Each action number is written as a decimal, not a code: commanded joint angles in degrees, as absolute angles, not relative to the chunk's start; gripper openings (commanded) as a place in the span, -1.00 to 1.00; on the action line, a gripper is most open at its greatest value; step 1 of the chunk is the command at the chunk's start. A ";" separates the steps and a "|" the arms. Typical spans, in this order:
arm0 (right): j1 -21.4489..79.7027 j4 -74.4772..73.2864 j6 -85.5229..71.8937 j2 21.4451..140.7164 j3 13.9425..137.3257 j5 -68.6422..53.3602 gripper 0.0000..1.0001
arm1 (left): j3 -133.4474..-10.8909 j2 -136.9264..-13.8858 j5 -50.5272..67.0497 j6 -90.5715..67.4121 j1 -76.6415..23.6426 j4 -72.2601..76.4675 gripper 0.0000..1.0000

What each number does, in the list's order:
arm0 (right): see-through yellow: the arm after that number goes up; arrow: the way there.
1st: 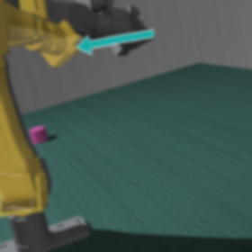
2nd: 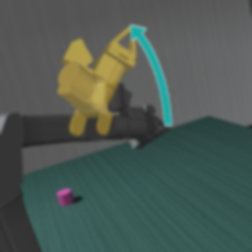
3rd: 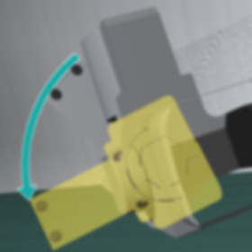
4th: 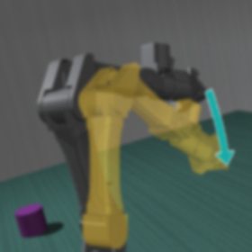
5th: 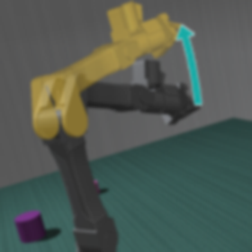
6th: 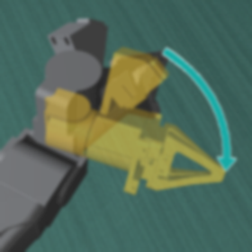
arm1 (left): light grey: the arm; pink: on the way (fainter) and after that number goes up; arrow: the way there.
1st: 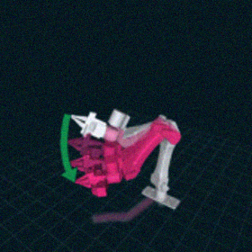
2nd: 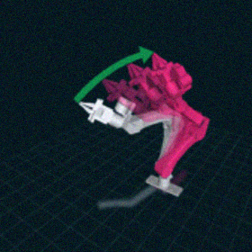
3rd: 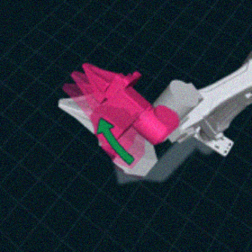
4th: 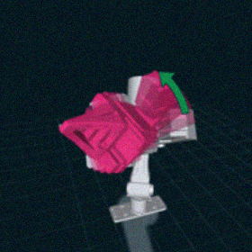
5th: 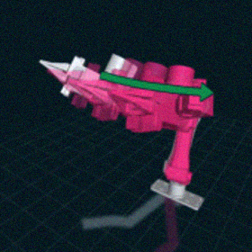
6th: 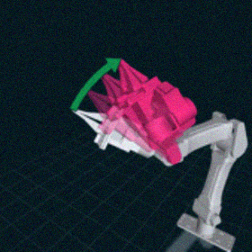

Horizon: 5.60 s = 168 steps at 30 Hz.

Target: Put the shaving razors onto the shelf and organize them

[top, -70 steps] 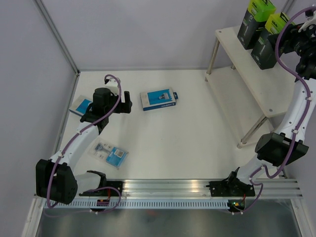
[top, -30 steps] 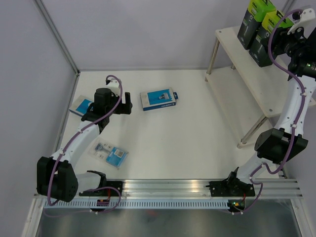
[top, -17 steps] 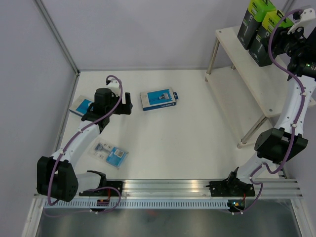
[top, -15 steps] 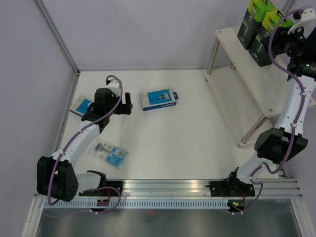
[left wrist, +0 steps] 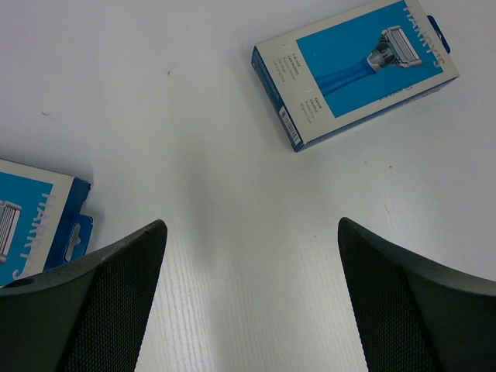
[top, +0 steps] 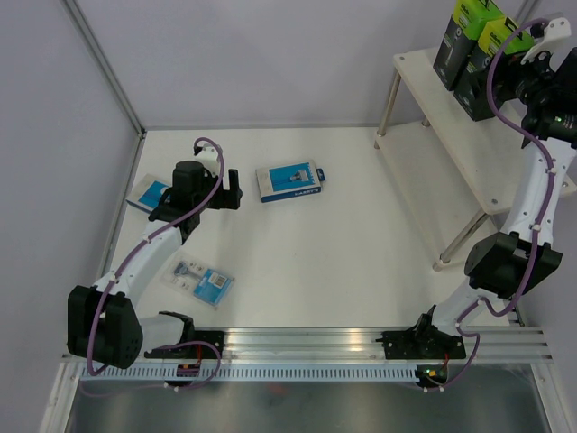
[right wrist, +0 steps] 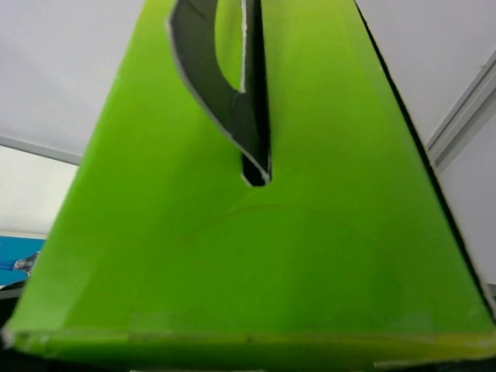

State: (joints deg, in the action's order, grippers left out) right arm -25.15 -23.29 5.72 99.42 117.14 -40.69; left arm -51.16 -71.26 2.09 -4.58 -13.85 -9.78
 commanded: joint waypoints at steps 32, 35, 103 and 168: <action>-29.18 -23.55 7.03 71.90 98.09 -30.05 0.96 | -52.29 -67.50 7.12 -4.57 -13.45 -10.19 0.90; -29.18 -20.84 1.51 68.65 95.55 -35.32 0.96 | -52.21 -66.97 7.65 -5.62 -13.45 -10.20 0.90; 24.35 37.97 -51.32 111.43 58.44 13.71 0.39 | -66.09 -105.12 7.29 -24.61 -13.53 13.98 0.74; 20.48 37.88 -58.10 124.64 67.51 3.95 -0.99 | -73.65 -109.43 13.89 -19.42 -12.22 5.36 0.75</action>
